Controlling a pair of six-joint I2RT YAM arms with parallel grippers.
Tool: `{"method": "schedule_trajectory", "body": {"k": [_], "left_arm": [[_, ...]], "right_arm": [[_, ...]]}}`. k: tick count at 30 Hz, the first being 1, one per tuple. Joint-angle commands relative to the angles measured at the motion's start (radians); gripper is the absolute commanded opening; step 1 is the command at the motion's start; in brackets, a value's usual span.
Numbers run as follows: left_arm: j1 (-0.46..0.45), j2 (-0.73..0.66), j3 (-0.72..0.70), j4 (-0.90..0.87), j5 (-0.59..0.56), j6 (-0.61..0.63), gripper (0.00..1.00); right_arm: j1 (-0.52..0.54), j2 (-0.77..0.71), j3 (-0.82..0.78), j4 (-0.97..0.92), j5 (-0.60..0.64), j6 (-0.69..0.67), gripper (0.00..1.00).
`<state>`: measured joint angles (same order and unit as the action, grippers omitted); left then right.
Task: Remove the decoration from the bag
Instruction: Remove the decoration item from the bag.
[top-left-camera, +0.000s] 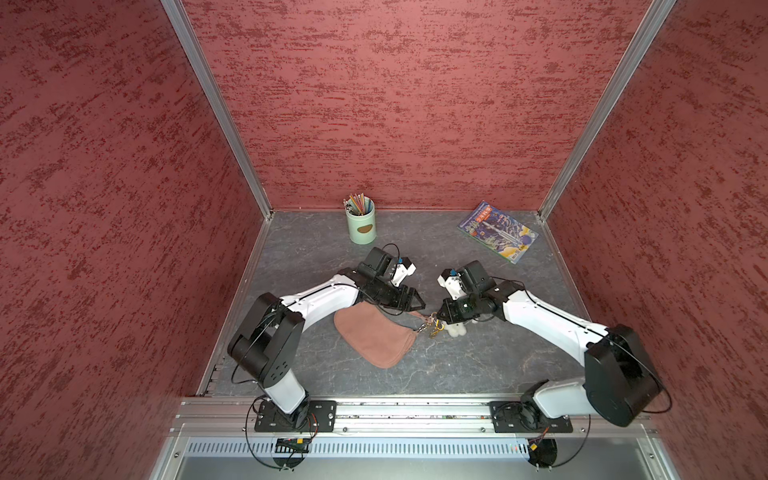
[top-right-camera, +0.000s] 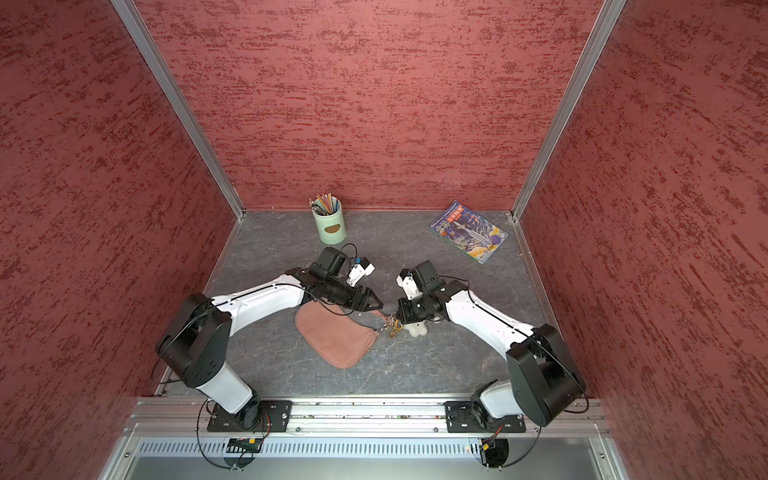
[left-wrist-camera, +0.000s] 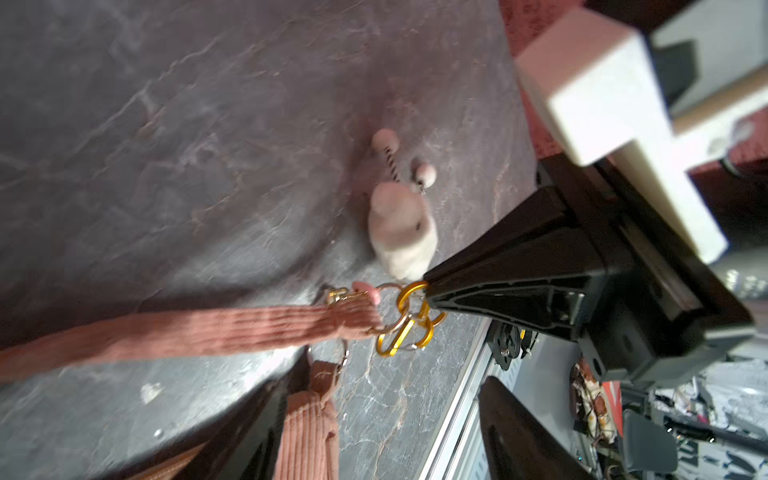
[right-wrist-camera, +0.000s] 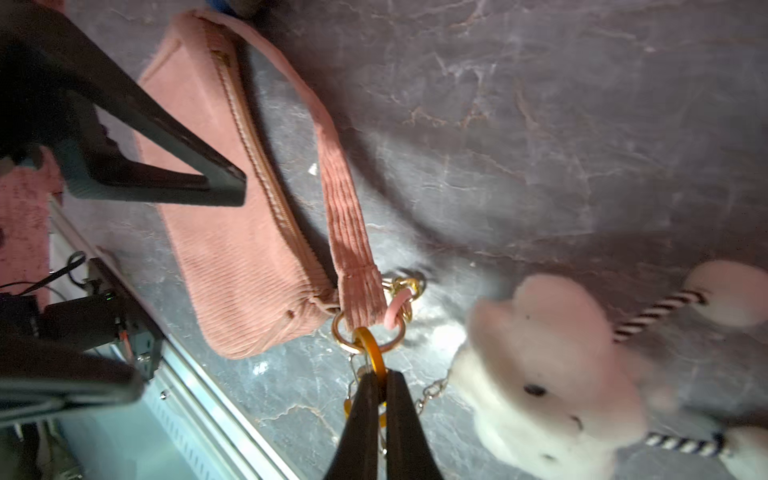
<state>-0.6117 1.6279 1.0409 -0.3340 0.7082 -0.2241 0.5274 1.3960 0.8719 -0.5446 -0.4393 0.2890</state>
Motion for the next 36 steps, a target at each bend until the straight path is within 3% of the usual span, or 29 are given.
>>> {"method": "schedule_trajectory", "body": {"k": [1, 9, 16, 21, 27, 36], "left_arm": [[-0.005, -0.043, -0.025, 0.070, 0.069, 0.156, 0.77], [0.057, -0.069, 0.014, 0.016, 0.312, 0.276, 0.74], [0.050, -0.096, 0.037, -0.122, 0.369, 0.375, 0.66], [0.040, -0.170, 0.007, -0.188, 0.323, 0.488, 0.66], [0.007, -0.277, -0.064, -0.114, 0.124, 0.657, 0.69], [-0.041, -0.319, -0.096, -0.053, -0.008, 0.760, 0.65]], "right_arm": [[-0.004, -0.057, -0.013, 0.048, -0.096, 0.022, 0.00], [-0.019, -0.169, -0.020, 0.132, -0.217, 0.037, 0.00], [-0.020, -0.183, 0.014, 0.143, -0.285, 0.034, 0.00], [-0.021, -0.177, 0.054, 0.121, -0.344, 0.031, 0.00], [-0.024, -0.164, 0.088, 0.113, -0.419, 0.031, 0.00], [-0.024, -0.150, 0.111, 0.104, -0.502, 0.034, 0.00]]}}
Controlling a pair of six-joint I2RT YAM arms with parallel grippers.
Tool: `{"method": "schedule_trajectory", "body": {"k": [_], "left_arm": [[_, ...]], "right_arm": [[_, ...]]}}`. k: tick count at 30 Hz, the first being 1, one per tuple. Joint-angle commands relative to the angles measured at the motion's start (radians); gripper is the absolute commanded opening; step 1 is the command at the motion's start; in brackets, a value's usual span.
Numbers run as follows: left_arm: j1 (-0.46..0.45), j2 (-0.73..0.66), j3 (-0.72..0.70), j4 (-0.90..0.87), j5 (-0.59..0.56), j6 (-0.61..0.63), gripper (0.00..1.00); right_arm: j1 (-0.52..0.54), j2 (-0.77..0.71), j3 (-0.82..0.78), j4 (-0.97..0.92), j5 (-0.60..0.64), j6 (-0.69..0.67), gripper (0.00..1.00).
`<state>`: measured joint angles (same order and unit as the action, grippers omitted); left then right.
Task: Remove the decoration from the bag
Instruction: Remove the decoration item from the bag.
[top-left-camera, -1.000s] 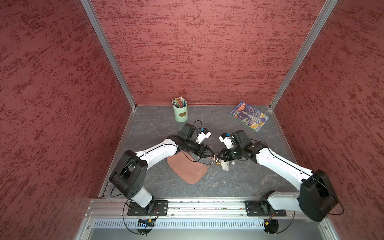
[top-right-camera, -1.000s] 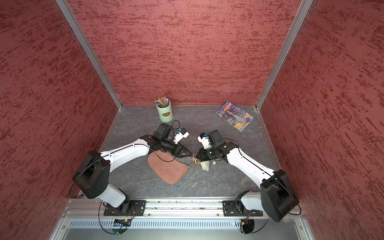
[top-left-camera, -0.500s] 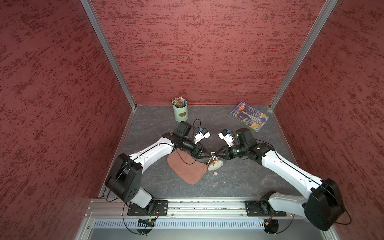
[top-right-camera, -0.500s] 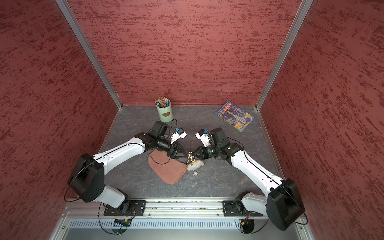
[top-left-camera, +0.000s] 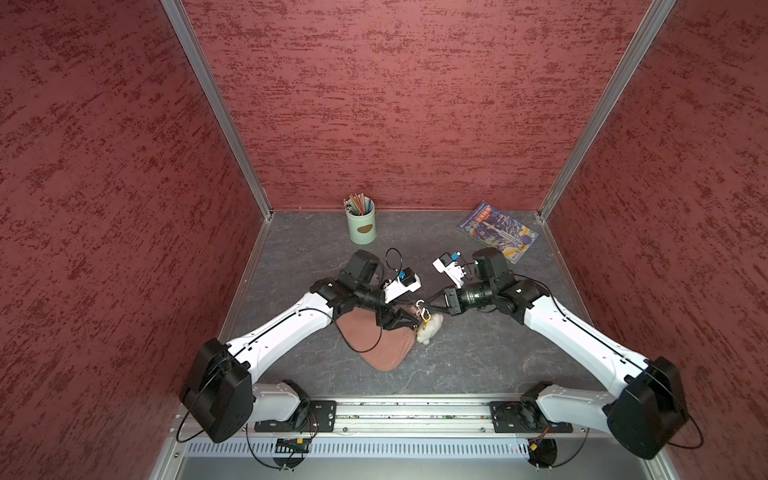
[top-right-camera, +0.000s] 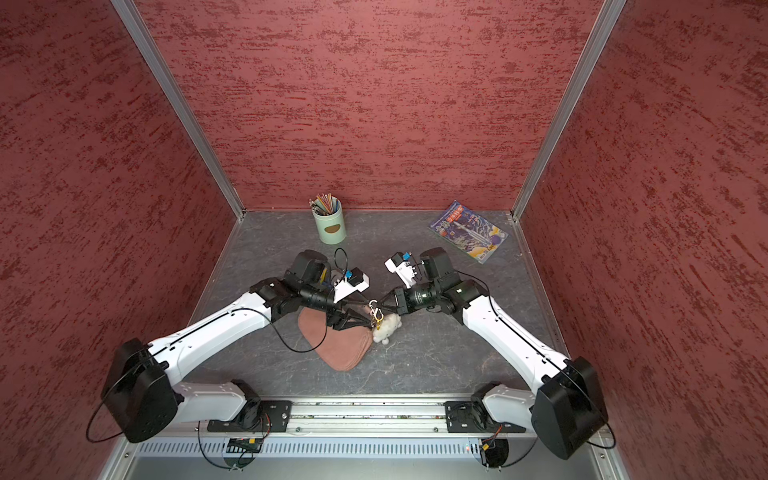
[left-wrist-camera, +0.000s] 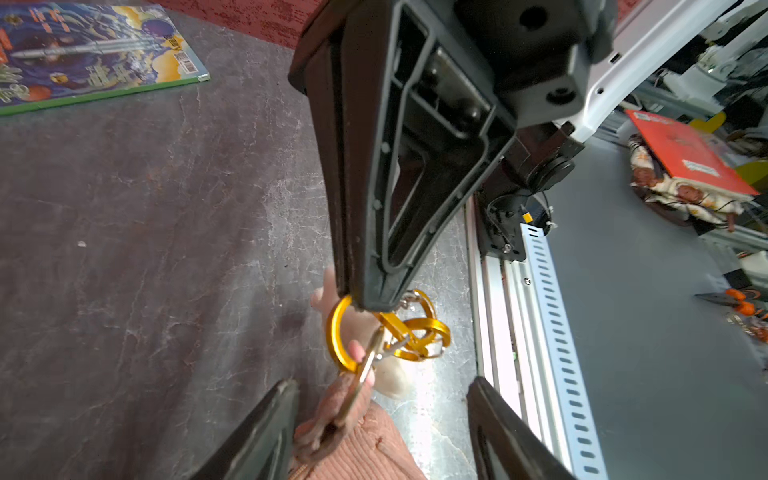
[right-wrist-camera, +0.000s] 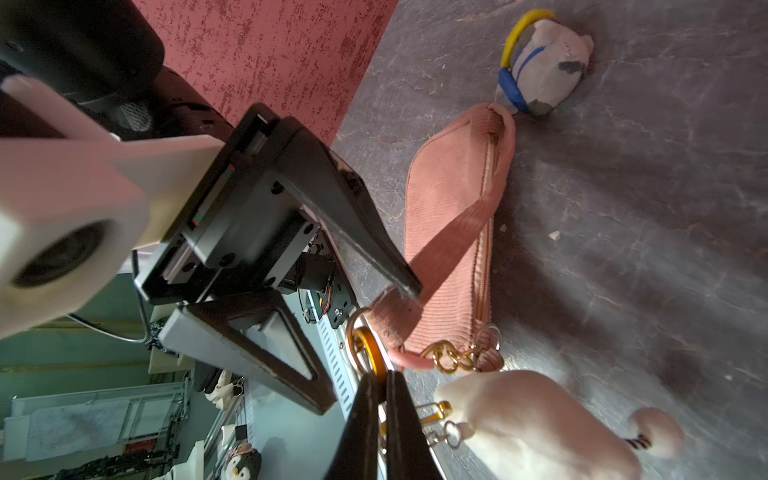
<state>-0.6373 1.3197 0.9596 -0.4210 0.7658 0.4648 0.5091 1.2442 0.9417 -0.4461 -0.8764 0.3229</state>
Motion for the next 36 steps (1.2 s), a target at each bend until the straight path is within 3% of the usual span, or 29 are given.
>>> {"method": "schedule_trajectory", "body": {"k": [1, 7, 18, 22, 24, 30, 36], "left_arm": [[-0.021, -0.010, -0.016, 0.035, -0.075, 0.077, 0.64], [-0.032, -0.021, -0.023, 0.065, -0.122, 0.107, 0.50], [-0.056, -0.031, 0.046, -0.094, -0.161, 0.123, 0.00], [-0.056, 0.006, 0.125, -0.208, -0.162, 0.093, 0.00], [-0.056, 0.032, 0.169, -0.256, -0.178, 0.078, 0.00], [-0.056, 0.082, 0.258, -0.370, -0.179, 0.068, 0.00], [-0.056, 0.062, 0.274, -0.429, -0.168, 0.155, 0.00]], "right_arm": [[-0.005, 0.002, 0.043, 0.005, -0.069, -0.001, 0.00], [-0.006, 0.012, 0.048, -0.003, -0.091, -0.010, 0.00], [-0.007, 0.030, 0.036, 0.016, 0.023, 0.005, 0.01], [-0.004, -0.011, 0.005, 0.079, 0.125, 0.045, 0.29], [-0.004, -0.046, -0.020, 0.100, 0.173, 0.046, 0.37], [0.018, -0.181, -0.168, 0.253, 0.296, 0.045, 0.48], [0.025, -0.294, -0.381, 0.567, 0.335, -0.039, 0.50]]}}
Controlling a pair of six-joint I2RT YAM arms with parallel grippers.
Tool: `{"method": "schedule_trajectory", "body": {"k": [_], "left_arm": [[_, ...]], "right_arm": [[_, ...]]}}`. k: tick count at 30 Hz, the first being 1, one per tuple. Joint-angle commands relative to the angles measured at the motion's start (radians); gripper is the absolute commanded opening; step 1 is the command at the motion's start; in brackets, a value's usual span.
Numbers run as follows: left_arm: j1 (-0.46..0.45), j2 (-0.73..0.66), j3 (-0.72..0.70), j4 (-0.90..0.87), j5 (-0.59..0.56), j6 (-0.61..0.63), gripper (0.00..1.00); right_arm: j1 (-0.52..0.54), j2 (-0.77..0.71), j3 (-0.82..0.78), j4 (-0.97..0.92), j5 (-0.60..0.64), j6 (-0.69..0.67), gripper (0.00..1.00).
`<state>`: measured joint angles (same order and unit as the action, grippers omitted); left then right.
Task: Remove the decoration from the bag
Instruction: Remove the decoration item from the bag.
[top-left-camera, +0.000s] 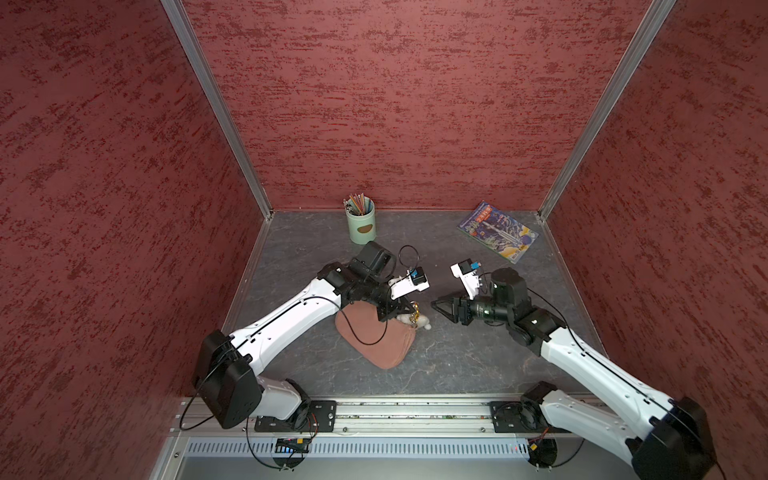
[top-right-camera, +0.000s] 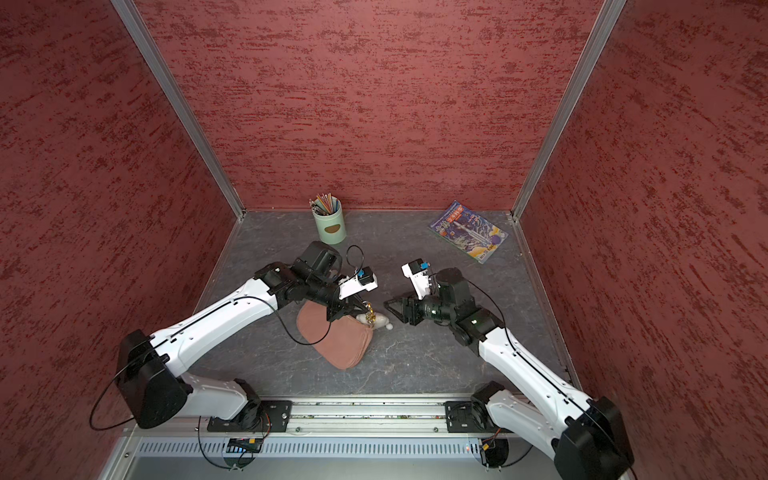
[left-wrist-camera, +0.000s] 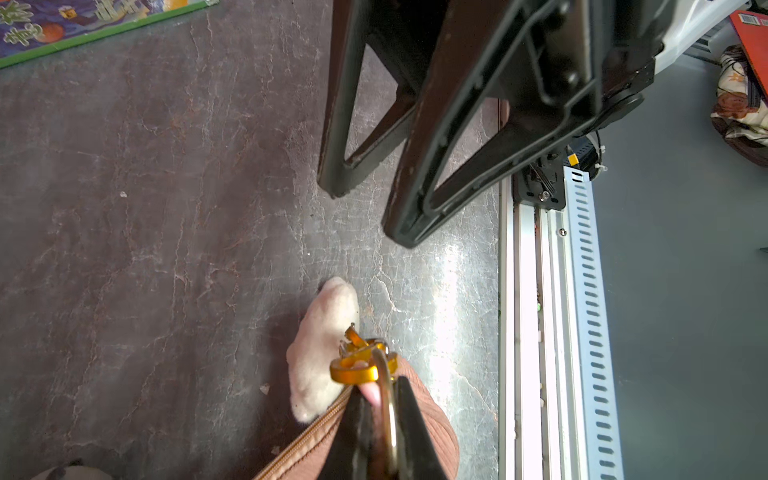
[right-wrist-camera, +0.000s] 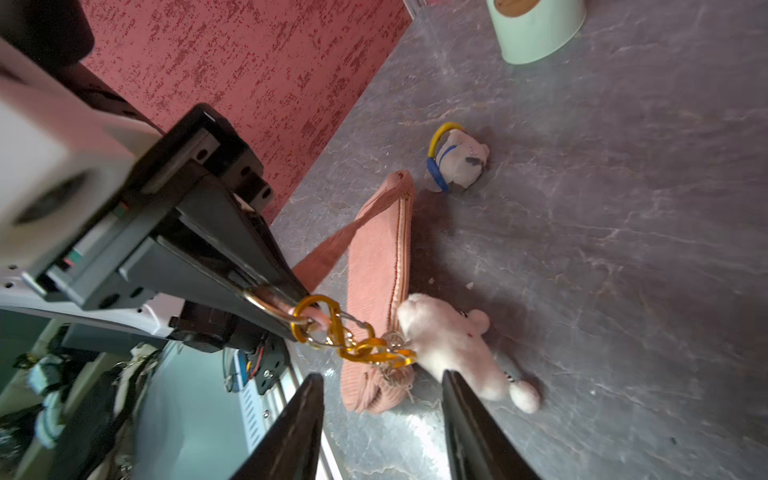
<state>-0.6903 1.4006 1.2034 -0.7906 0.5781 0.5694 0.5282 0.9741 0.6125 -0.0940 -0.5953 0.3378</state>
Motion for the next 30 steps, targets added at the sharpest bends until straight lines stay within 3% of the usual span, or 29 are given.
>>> {"method": "schedule_trajectory", "body": {"k": [1, 8, 17, 30], "left_arm": [[-0.003, -0.022, 0.037, -0.069, 0.026, 0.069, 0.00], [-0.008, -0.033, 0.069, -0.123, 0.055, 0.145, 0.00], [-0.009, -0.072, 0.057, -0.094, 0.028, 0.195, 0.00], [-0.015, -0.076, 0.059, -0.091, 0.040, 0.204, 0.00]], "right_arm": [[0.007, -0.019, -0.066, 0.251, 0.051, -0.068, 0.50], [0.049, 0.046, -0.099, 0.407, -0.038, -0.143, 0.50], [0.084, 0.085, -0.104, 0.450, -0.210, -0.170, 0.54], [0.140, 0.144, -0.073, 0.438, -0.146, -0.165, 0.51]]}}
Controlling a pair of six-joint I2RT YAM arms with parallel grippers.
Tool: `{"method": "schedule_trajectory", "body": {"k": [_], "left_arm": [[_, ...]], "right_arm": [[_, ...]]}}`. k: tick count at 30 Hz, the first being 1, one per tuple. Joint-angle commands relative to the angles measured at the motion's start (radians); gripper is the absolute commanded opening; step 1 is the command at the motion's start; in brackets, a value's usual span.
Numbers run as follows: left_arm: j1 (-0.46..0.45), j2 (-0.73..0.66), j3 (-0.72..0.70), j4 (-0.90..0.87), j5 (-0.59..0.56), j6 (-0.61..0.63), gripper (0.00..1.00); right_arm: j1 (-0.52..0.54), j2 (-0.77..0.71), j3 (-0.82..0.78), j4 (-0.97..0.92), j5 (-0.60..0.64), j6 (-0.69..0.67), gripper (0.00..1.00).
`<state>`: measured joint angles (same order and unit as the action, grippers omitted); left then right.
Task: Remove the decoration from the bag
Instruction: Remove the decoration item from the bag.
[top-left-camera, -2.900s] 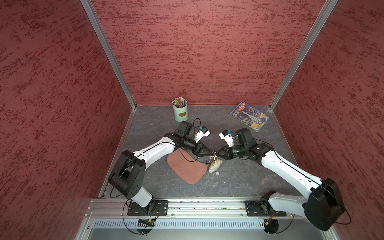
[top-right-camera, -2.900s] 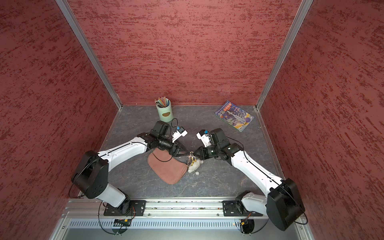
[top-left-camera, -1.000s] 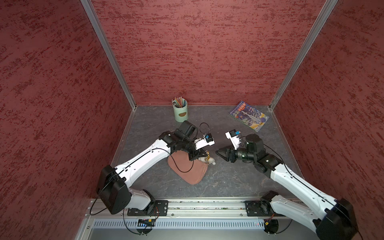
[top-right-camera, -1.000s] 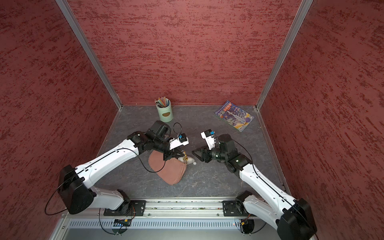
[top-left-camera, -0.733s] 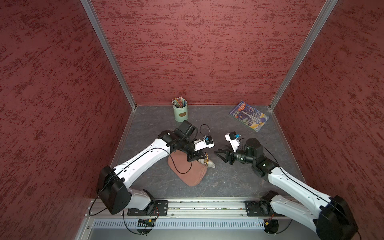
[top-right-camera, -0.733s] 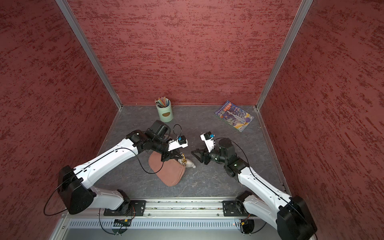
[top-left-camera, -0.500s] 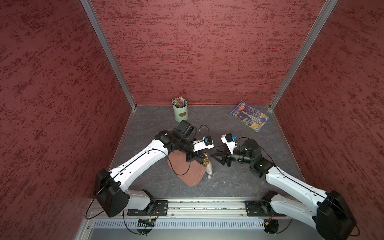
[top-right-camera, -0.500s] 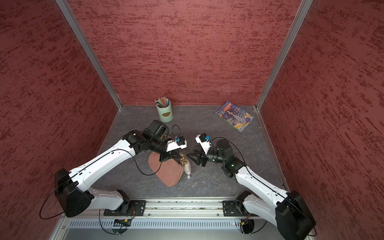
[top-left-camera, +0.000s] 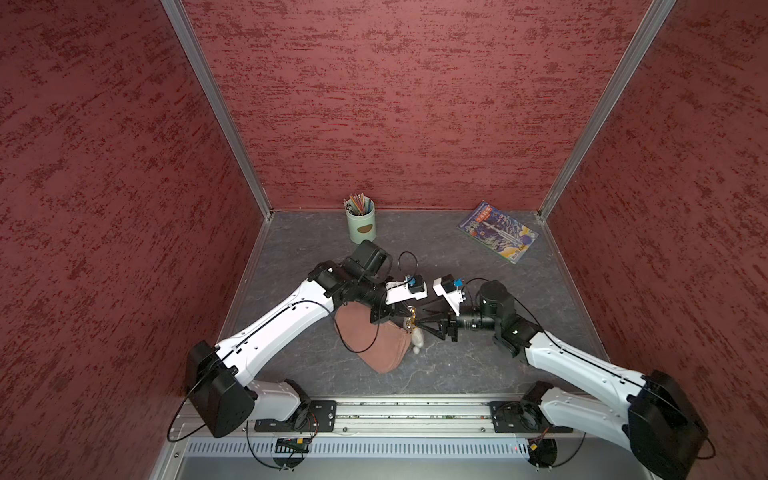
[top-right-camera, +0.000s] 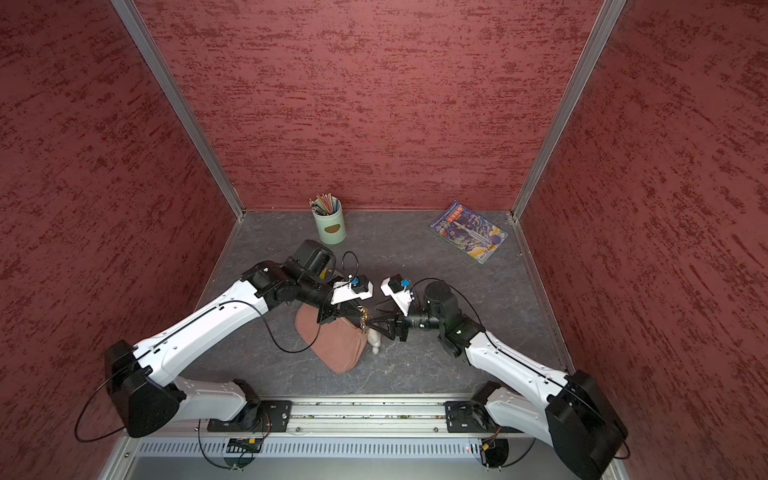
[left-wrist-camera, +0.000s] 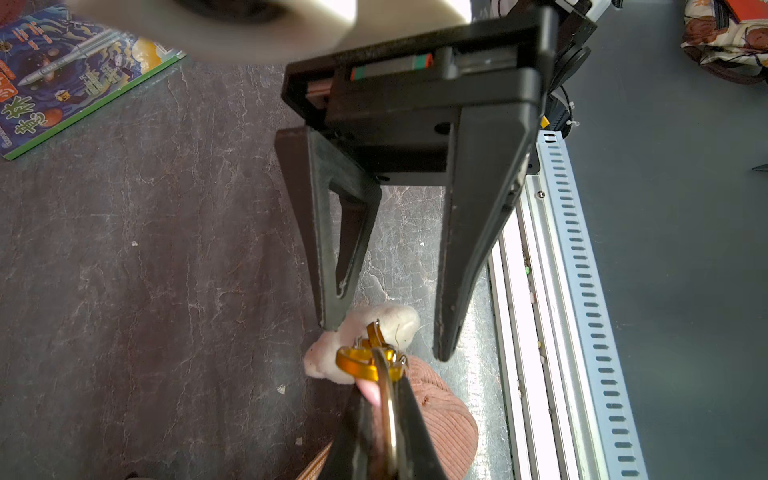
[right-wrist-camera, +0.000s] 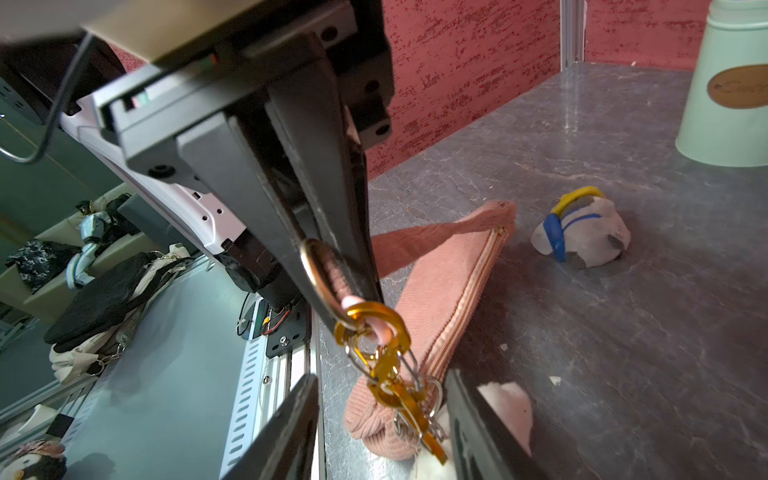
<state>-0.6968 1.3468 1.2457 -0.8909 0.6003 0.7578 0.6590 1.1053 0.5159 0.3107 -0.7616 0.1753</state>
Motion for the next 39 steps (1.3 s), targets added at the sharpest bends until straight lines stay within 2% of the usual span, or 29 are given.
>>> {"method": "schedule_trajectory", "body": {"k": [1, 10, 24, 39], "left_arm": [[-0.009, -0.023, 0.016, 0.007, 0.018, 0.014, 0.00], [-0.011, -0.023, 0.013, 0.001, 0.016, 0.018, 0.00], [-0.012, -0.018, 0.012, 0.001, 0.011, 0.017, 0.00], [-0.013, -0.019, 0.008, -0.005, 0.011, 0.015, 0.00]], "right_arm": [[0.010, 0.018, 0.025, 0.037, 0.019, 0.000, 0.51], [0.018, 0.021, 0.045, 0.035, 0.012, 0.005, 0.48], [0.021, 0.037, 0.055, 0.034, -0.001, 0.012, 0.32], [0.021, 0.031, 0.069, 0.021, 0.001, 0.011, 0.34]]}}
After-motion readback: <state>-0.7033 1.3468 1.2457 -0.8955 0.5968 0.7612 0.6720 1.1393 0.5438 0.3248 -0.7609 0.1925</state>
